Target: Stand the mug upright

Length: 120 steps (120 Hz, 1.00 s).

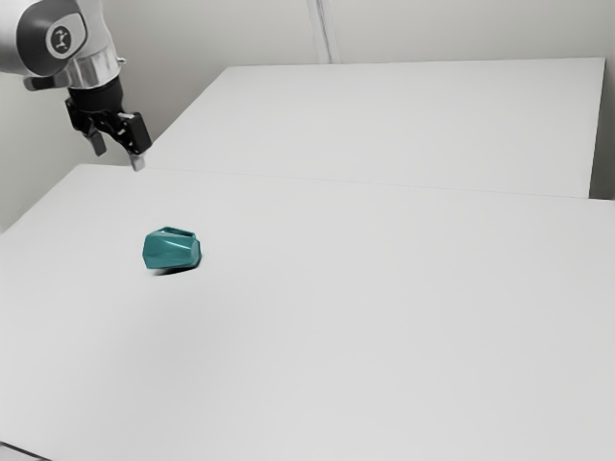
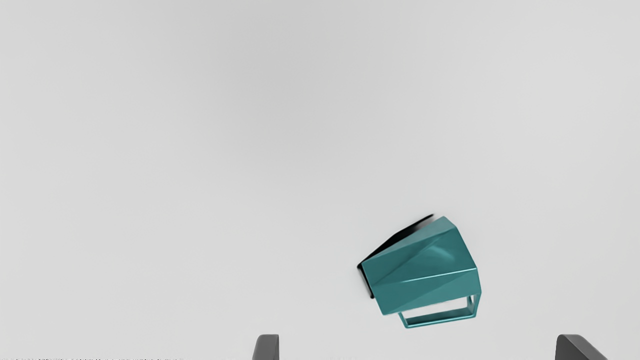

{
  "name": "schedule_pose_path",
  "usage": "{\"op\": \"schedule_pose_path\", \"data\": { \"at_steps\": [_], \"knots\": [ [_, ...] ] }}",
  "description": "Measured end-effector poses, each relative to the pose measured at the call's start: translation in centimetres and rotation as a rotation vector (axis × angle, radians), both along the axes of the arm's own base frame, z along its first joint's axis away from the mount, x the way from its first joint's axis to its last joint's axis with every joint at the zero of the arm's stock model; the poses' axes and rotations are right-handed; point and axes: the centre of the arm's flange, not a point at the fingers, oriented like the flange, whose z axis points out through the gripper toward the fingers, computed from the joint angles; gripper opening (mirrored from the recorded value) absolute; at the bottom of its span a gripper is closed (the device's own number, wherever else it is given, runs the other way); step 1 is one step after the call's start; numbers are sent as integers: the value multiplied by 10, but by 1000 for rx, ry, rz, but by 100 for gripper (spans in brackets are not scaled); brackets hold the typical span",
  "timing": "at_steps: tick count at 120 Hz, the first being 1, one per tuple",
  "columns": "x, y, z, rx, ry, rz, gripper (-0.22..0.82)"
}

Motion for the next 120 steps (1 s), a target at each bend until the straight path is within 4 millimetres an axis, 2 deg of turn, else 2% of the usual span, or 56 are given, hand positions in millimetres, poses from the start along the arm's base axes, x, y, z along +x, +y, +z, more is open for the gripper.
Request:
{"op": "schedule_pose_path", "data": {
  "at_steps": [22,37,41,52,64,75,105,120],
  "knots": [
    [-4,3,1,-3,-6,6,60],
    [-22,19,12,-10,-26,36,60],
    [-28,30,14,-29,-34,62,61],
    [-47,84,10,-145,-51,202,60],
    [-67,139,-13,-275,-47,353,60],
    [-68,175,-43,-376,-36,454,60],
    [-46,234,-135,-594,-10,637,60],
    [-33,246,-176,-643,3,687,60]
  ]
}}
